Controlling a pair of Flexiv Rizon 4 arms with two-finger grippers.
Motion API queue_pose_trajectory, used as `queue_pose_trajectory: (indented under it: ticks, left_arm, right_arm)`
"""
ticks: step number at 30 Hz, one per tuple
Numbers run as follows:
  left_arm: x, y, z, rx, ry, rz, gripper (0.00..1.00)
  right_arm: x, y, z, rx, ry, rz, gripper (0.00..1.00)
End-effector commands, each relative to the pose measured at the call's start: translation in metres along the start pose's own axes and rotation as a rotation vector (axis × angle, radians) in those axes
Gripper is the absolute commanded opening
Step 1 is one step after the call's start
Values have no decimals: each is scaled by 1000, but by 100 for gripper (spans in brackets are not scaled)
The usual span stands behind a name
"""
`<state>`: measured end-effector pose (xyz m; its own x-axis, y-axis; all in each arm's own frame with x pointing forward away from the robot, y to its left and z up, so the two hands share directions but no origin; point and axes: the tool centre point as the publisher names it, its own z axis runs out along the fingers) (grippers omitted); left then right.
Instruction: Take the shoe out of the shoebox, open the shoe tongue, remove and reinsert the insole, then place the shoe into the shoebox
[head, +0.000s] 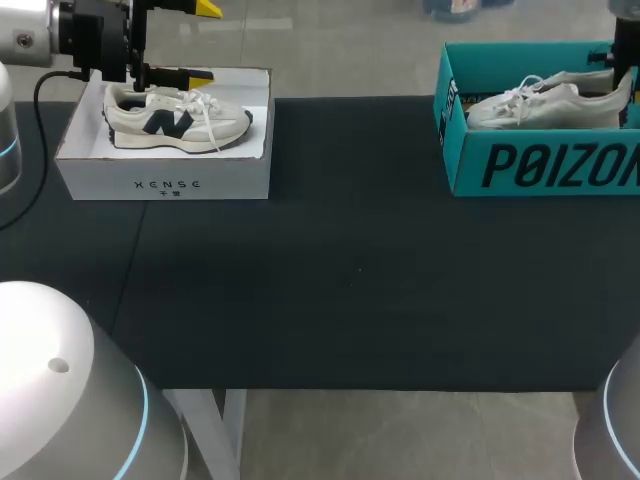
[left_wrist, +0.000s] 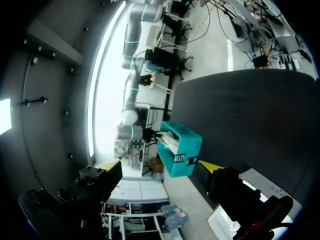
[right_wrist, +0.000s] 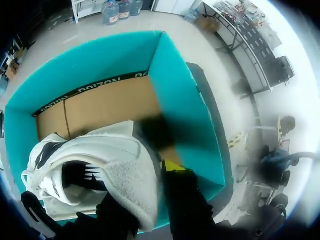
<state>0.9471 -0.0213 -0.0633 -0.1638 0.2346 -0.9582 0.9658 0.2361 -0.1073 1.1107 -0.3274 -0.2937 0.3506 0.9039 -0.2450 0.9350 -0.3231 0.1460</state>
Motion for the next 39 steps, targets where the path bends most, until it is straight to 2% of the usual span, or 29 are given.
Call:
queue_pose_trajectory:
  ticks: [1, 7, 13, 23, 24, 25, 26, 31, 39]
  left_arm:
    - [0, 1, 0, 1, 4, 1, 100]
    - [0, 1, 0, 1, 4, 1, 100]
    - [0, 1, 0, 1, 4, 1, 100]
    - [0, 1, 0, 1, 4, 1, 100]
    - [0, 1, 0, 1, 4, 1, 100]
    - [0, 1, 0, 1, 4, 1, 100]
    - [0, 1, 0, 1, 4, 1, 100]
    - [0, 1, 0, 1, 4, 1, 100]
    - [0, 1, 0, 1, 4, 1, 100]
  right_arm:
    - [-1, 0, 16, 8, 3, 10, 0]
    - [-8, -10, 34, 28, -29, -17, 0]
    - [-4, -19, 53, 48, -54, -28, 0]
    - [-9, -25, 70, 98, -85, 4, 0]
    - [-9, -25, 72, 101, -90, 7, 15]
    - [-9, -25, 73, 104, -93, 9, 51]
    - [-10, -25, 73, 110, -90, 17, 100]
    - [-16, -23, 52, 97, -80, 24, 100]
    - [-18, -26, -9, 70, 28, 13, 100]
